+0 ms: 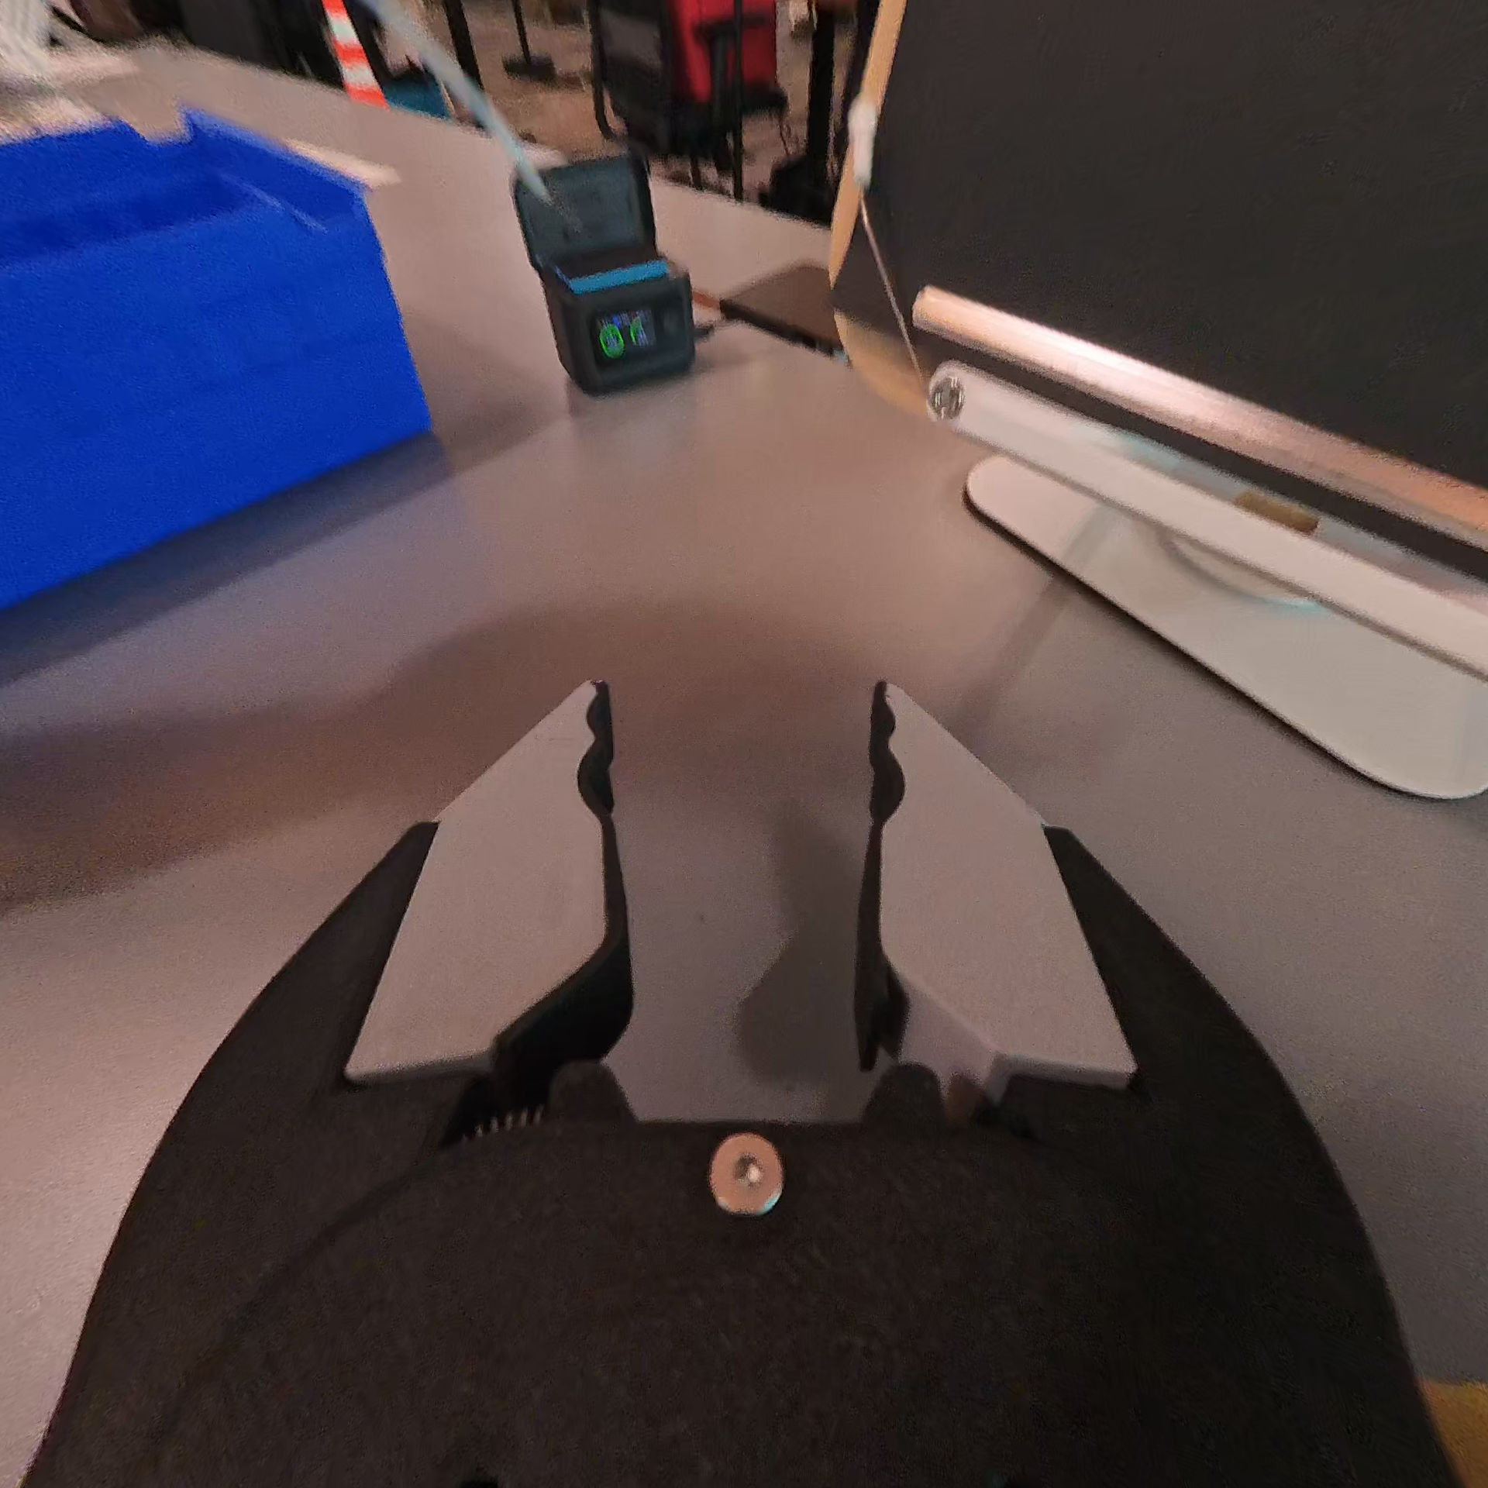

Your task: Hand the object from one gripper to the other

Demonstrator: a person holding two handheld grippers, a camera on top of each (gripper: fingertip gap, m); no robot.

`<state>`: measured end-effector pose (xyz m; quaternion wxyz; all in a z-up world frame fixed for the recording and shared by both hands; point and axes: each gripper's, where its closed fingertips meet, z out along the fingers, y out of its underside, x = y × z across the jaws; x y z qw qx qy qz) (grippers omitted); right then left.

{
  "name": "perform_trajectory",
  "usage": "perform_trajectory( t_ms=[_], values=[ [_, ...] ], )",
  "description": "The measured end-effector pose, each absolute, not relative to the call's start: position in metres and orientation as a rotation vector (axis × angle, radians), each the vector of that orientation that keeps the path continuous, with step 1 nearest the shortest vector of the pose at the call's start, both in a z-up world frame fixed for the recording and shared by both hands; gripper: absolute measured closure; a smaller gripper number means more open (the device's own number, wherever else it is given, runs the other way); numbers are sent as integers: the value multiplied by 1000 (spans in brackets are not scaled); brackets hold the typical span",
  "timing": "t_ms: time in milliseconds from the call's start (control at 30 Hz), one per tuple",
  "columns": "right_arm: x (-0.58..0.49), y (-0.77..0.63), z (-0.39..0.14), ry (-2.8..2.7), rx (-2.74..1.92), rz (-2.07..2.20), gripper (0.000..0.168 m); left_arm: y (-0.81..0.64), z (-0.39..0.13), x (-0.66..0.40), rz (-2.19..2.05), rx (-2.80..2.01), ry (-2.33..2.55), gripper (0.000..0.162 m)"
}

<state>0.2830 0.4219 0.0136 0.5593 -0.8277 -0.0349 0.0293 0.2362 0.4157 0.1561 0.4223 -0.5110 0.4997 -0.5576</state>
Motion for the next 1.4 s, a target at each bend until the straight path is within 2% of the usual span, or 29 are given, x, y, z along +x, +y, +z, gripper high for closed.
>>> perform_trajectory(
  t_ms=[100,200,367,633,733,800,867,900,1133,1167,1267,1333,1400],
  values=[
    [275,417,35,-129,-1840,98,102,426,109,261,-1477,-1371,1156,151],
    [271,415,46,-165,-1788,70,102,422,86,272,-1656,-1427,1088,151],
    [258,422,48,-278,-1754,-6,102,425,88,273,-1727,-1426,1019,151],
    [264,424,60,-265,-1688,-246,133,411,68,277,-1984,-1590,885,151],
    [256,422,60,-277,-1691,-161,127,400,70,279,-2000,-1570,910,151],
    [258,419,63,-245,-1698,-156,134,399,71,279,-1971,-1556,913,151],
    [262,419,62,-190,-1722,-130,156,407,68,277,-1924,-1582,900,151],
    [265,419,61,-161,-1730,-103,158,409,67,276,-1931,-1596,905,151],
    [289,410,64,36,-1717,262,159,417,76,262,-2049,-1607,859,159],
    [288,407,70,21,-1686,331,159,414,76,261,-2081,-1615,878,158],
    [280,391,94,-151,-1590,362,159,396,87,255,-2335,-1612,937,134],
    [279,382,97,-300,-1604,206,159,389,100,245,-2543,-1548,933,135],
    [273,374,102,-470,-1548,30,159,382,99,239,-2577,-1546,1007,136]
  ],
)
